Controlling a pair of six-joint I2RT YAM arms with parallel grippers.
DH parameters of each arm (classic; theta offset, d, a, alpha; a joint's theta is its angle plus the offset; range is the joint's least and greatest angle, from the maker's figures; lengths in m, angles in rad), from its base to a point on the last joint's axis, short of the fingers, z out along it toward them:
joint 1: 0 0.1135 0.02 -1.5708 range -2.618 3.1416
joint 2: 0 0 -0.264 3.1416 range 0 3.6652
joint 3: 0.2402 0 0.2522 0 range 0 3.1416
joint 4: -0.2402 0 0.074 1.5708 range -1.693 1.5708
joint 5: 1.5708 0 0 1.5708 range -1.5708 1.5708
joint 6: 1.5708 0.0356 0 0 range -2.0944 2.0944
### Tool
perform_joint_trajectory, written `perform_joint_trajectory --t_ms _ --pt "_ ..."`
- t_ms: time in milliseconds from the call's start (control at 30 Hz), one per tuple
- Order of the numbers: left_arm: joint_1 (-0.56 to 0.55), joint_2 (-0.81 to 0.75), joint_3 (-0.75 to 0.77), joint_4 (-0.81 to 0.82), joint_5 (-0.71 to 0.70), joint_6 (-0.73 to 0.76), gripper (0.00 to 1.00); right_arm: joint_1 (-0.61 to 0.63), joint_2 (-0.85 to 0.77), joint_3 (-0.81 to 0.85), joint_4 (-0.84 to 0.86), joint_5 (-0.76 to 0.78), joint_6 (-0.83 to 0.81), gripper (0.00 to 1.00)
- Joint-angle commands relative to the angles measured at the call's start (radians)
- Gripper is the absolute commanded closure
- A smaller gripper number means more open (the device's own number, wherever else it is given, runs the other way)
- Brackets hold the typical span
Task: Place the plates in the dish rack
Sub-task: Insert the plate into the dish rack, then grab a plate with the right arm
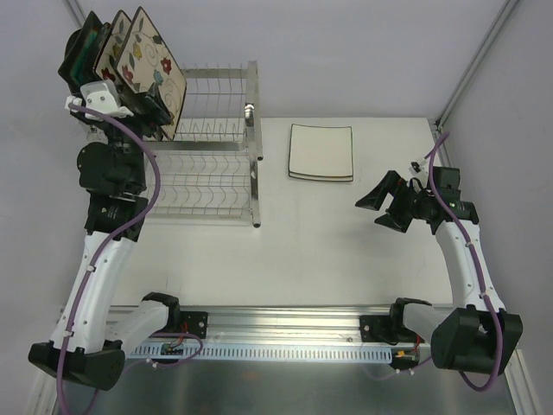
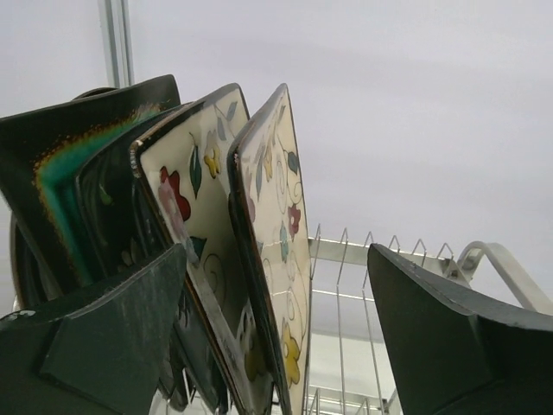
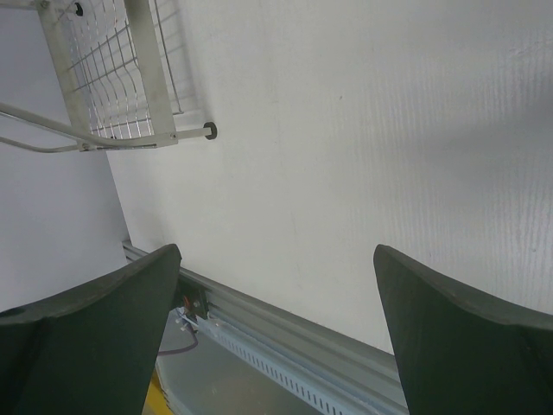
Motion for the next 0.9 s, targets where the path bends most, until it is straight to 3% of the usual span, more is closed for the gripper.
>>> perform_joint_trajectory --t_ms 0,233,500,867 --pt "0.012 -0.049 0.039 -0.069 -0.039 -0.044 0.11 0.004 -0.02 0.005 0.013 -0.004 -0.007 0.0" --pt "0.013 -0.144 0.035 -0.249 0.028 -0.119 0.01 0.018 -0.028 0.028 -0.015 0.048 -0.038 0.0" --pt "0.011 -0.331 -0.051 -0.558 0.157 -0.219 0.01 0.048 -0.032 0.035 -0.012 0.091 -0.058 0.0" --pt "0.012 -0.568 -0.273 -0.772 0.238 -0.323 0.01 0.078 -0.026 0.014 0.066 0.105 -0.013 0.0"
